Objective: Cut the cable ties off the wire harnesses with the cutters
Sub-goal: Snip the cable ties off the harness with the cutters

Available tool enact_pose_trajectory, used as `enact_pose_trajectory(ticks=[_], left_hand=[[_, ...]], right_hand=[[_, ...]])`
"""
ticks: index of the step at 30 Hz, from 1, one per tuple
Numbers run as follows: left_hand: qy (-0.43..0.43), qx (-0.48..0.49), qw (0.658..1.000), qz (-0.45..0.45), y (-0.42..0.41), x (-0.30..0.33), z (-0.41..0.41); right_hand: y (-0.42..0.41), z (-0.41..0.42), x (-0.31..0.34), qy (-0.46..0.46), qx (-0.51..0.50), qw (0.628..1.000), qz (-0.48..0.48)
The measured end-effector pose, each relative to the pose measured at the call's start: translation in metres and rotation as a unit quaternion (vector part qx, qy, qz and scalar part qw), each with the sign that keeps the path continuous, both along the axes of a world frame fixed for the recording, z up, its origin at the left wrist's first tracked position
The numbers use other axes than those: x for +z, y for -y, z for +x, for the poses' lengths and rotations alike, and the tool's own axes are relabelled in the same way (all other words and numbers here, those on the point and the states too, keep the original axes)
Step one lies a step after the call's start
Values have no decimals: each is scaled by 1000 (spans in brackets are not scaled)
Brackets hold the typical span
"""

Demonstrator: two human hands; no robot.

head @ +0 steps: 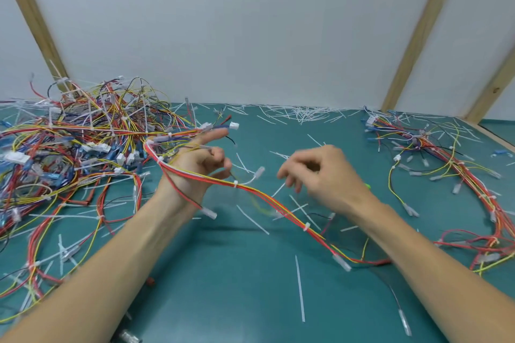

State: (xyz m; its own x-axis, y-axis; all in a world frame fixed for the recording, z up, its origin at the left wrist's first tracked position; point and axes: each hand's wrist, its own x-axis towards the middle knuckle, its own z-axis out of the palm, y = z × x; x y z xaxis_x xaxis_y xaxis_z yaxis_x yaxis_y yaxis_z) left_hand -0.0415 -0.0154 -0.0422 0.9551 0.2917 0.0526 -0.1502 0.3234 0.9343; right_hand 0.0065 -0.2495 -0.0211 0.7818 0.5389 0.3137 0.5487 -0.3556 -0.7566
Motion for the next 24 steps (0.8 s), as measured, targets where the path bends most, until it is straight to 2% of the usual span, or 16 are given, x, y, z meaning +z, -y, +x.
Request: enact_pose_trajectory(ticks=[2, 3, 4, 5, 6, 7, 8, 9, 11, 12, 15, 19, 22, 24], left_hand=[[10, 32, 992, 118, 10, 3, -6], [19, 45, 974, 220, 14, 2, -12], [25, 49, 939, 341, 17, -3, -15], [10, 42, 881, 471, 19, -7, -20], [-18, 33, 806, 590, 21, -9, -24], [-58, 22, 727, 683, 24, -9, -26], [-81, 14, 665, 742, 28, -9, -25], [-97, 13, 627, 773, 33, -8, -25], [-103, 29, 595, 796, 40, -3, -25], [-87, 46, 602, 793, 41, -2, -27], [-25, 86, 649, 756, 35, -6, -26], [25, 131, 733, 667, 24, -9, -20], [46, 147, 776, 612, 26, -7, -21], [52, 127, 817, 560, 30, -7, -22]], right_hand=[[-2, 0, 11, 44, -71, 993, 85], [-6, -3, 17, 65, -89, 989, 94], [-13, -9, 22, 82, -95, 989, 79], [-22, -18, 26, 93, -89, 991, 47], [-33, -27, 28, 96, -74, 993, 2], [-44, -36, 28, 90, -56, 993, -53], [-55, -44, 27, 78, -39, 989, -115], [-65, -48, 25, 64, -28, 981, -179], [-75, -45, 22, 28, -24, 962, -272], [-76, -39, 23, 5, -29, 958, -285], [-67, -13, 27, -55, -52, 965, -250], [-59, 11, 21, -37, -118, 969, -212], [-56, 20, 23, -63, -161, 983, -59], [-56, 24, 29, -88, -165, 981, 56]])
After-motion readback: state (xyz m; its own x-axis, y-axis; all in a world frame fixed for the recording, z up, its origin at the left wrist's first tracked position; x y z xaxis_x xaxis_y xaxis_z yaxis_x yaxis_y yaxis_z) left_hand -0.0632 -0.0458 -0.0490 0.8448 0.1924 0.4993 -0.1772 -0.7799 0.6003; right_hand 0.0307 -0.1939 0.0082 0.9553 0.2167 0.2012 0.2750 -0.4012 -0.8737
